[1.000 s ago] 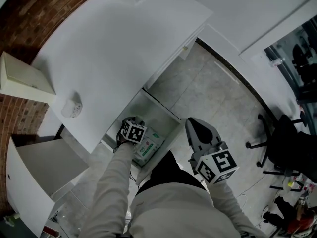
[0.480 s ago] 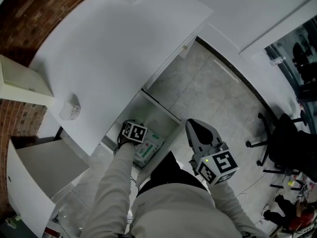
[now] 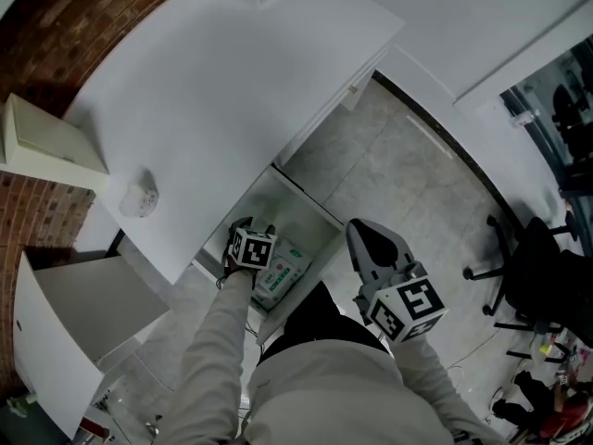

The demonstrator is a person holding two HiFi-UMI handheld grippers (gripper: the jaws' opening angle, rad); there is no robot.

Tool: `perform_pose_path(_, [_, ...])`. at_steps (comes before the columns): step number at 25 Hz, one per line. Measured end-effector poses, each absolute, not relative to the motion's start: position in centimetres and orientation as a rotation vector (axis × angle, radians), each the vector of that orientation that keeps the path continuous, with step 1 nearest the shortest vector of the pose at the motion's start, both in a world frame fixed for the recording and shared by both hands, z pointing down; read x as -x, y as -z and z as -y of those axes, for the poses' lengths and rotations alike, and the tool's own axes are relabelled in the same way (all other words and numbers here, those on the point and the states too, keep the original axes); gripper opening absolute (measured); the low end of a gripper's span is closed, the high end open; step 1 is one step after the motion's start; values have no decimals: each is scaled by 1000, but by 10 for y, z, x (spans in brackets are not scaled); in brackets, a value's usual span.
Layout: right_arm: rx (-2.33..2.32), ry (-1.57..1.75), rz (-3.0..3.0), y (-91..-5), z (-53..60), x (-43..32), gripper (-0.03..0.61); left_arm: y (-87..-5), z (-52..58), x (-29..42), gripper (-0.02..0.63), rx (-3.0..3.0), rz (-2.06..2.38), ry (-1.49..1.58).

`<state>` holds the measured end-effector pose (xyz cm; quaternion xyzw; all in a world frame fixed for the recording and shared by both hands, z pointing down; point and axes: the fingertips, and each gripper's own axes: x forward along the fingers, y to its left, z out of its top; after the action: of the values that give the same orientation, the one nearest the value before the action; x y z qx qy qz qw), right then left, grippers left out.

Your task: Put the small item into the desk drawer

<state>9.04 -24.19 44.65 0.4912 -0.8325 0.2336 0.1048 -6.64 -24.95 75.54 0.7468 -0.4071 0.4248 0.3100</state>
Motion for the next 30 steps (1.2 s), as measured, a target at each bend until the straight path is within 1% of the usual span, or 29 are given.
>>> perform_pose_path(7, [-1415, -676, 2500, -439, 236, -77, 28, -671, 262, 65, 230, -2123, 1198, -908])
perform_pose_path(11, [-1404, -655, 2529, -432, 232, -69, 28, -614, 271, 74, 197, -2226, 1289, -809])
perform_pose_path(17, [-1383, -608, 2574, -418, 226, -58, 28, -547, 267, 86, 179, -2315, 1397, -669])
perform_pose_path(22, [-1365, -586, 2606, -411, 219, -50, 28, -505, 254, 97, 155, -2352, 1473, -553])
perform_pose_path(27, [-1351, -565, 2636, -402, 212, -42, 28, -471, 239, 111, 115, -2368, 1554, -465])
perform_pose_path(30, [-1342, -546, 2651, -396, 209, -37, 28, -453, 228, 116, 110, -2386, 1572, -389])
